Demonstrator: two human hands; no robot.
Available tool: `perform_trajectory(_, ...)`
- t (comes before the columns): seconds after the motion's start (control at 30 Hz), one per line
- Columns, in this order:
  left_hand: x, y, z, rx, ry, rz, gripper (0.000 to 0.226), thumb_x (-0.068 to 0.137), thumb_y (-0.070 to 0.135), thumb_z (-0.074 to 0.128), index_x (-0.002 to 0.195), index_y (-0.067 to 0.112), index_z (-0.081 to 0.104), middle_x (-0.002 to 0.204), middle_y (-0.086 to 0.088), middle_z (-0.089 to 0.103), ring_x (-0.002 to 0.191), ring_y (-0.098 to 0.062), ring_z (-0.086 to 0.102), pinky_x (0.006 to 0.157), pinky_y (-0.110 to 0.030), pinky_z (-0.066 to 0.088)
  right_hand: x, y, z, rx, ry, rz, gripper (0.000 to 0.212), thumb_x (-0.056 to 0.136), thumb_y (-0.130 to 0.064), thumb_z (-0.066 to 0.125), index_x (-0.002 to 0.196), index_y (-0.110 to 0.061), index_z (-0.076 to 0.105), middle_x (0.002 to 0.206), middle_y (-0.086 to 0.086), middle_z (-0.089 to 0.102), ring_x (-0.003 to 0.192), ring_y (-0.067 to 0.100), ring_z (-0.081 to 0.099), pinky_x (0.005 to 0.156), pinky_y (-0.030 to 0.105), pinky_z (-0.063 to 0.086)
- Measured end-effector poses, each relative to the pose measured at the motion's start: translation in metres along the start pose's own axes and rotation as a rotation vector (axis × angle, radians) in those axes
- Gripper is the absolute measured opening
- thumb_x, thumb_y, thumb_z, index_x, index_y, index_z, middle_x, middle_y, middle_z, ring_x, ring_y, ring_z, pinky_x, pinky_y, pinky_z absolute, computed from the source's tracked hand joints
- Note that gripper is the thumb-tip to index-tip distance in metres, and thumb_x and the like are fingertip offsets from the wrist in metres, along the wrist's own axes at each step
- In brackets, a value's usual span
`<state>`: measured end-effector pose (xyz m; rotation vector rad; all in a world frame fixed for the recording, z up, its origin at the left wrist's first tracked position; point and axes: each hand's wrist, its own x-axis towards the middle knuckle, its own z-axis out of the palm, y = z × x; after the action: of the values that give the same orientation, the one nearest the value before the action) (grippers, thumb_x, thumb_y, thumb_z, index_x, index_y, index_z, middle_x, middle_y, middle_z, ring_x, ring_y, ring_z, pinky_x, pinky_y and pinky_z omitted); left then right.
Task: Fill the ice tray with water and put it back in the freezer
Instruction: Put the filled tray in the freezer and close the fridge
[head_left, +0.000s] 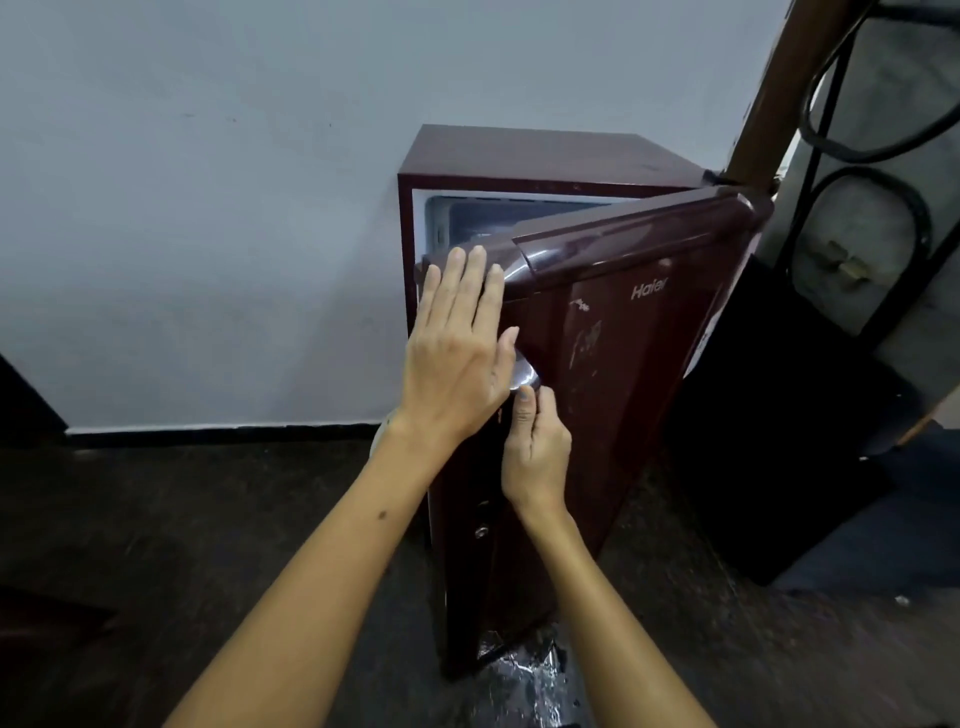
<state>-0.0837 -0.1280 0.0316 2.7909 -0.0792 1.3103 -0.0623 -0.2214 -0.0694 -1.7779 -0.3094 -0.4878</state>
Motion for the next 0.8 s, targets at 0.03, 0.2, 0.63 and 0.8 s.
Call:
perform_trajectory(0.03, 0.003, -0.006, 0.005, -0.008, 0.014, -0.013, 0.053, 0.093, 0.025, 0.044, 0.138, -0.003, 0.041, 0.146, -0.023, 0.037, 0.140, -0.036, 0.028, 0.118, -0.047, 0.018, 0.004, 0.000, 0.006, -0.003, -0.024, -0.006, 0.039, 0.093, -0.063, 0.025, 0.077, -0.032, 0.042, 0.053, -0.012, 0.046, 0.047, 0.005, 0.047, 0.048, 0.020, 0.034)
perform_trajectory(0.2, 0.017, -0.032, 0.028, -0.004, 0.019, -0.058, 0.054, 0.095, 0.027, 0.044, 0.140, -0.003, 0.038, 0.148, -0.022, 0.034, 0.141, -0.036, 0.025, 0.118, -0.047, 0.016, 0.022, 0.003, 0.033, 0.015, -0.114, -0.012, 0.048, 0.091, -0.065, 0.027, 0.084, -0.022, 0.048, 0.058, -0.012, 0.049, 0.048, 0.003, 0.047, 0.051, 0.025, 0.040)
perform_trajectory(0.63, 0.050, -0.088, 0.075, 0.001, -0.009, -0.086, 0.061, 0.097, 0.038, 0.035, 0.143, -0.002, 0.031, 0.151, -0.020, 0.030, 0.143, -0.032, 0.020, 0.118, -0.047, 0.017, 0.071, 0.017, 0.085, -0.021, -0.252, -0.028, 0.045, 0.089, -0.063, 0.031, 0.083, -0.023, 0.049, 0.059, -0.016, 0.044, 0.050, 0.000, 0.041, 0.053, 0.026, 0.038)
perform_trajectory(0.8, 0.063, -0.113, 0.092, -0.044, 0.002, -0.041, 0.058, 0.098, 0.033, 0.035, 0.143, -0.003, 0.030, 0.151, -0.021, 0.029, 0.143, -0.034, 0.019, 0.118, -0.047, 0.017, 0.084, 0.021, 0.108, -0.037, -0.253, -0.023, 0.061, 0.089, -0.062, 0.032, 0.102, -0.009, 0.058, 0.076, -0.011, 0.051, 0.068, 0.006, 0.047, 0.062, 0.032, 0.045)
